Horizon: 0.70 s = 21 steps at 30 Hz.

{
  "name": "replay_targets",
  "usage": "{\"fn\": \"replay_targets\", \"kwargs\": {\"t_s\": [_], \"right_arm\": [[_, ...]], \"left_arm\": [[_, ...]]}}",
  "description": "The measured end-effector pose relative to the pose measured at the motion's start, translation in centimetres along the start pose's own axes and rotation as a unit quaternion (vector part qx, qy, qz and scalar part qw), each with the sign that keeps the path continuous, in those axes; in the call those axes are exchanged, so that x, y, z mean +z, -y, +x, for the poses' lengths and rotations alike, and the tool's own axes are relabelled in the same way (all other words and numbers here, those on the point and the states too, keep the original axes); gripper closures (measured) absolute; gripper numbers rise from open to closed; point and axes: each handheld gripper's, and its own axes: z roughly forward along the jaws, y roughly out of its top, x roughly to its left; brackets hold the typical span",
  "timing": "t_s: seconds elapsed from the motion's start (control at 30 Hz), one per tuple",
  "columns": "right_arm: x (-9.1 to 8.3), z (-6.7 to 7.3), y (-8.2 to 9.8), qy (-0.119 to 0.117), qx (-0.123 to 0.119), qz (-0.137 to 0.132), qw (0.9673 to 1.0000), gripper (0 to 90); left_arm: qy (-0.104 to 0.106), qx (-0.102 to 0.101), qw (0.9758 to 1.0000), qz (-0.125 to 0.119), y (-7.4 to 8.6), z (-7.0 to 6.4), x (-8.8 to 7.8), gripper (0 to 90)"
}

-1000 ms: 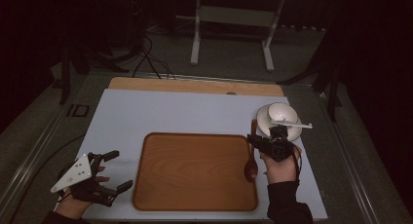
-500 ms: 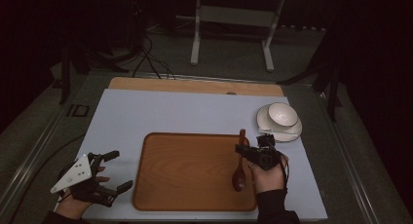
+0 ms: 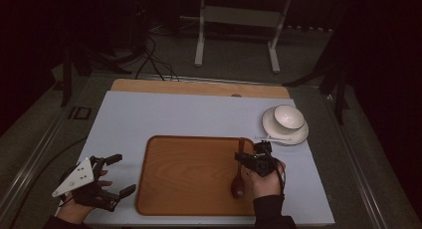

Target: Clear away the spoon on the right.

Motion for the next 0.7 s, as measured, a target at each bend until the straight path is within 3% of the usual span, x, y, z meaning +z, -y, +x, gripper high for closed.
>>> {"fn": "replay_targets", "kwargs": {"t_s": [0.37, 0.7], "right_arm": [[1.6, -0.6, 0.5, 0.016, 0.007, 0.017, 0.9997, 78.9], [3.4, -2.0, 1.1, 0.023, 0.039, 0.029, 0.9986, 78.8]], "left_arm": [[0.002, 0.001, 1.0, 0.003, 0.0, 0.0, 0.0, 0.0], [0.003, 0.001, 1.0, 0.004, 0.0, 0.0, 0.0, 0.0]]}}
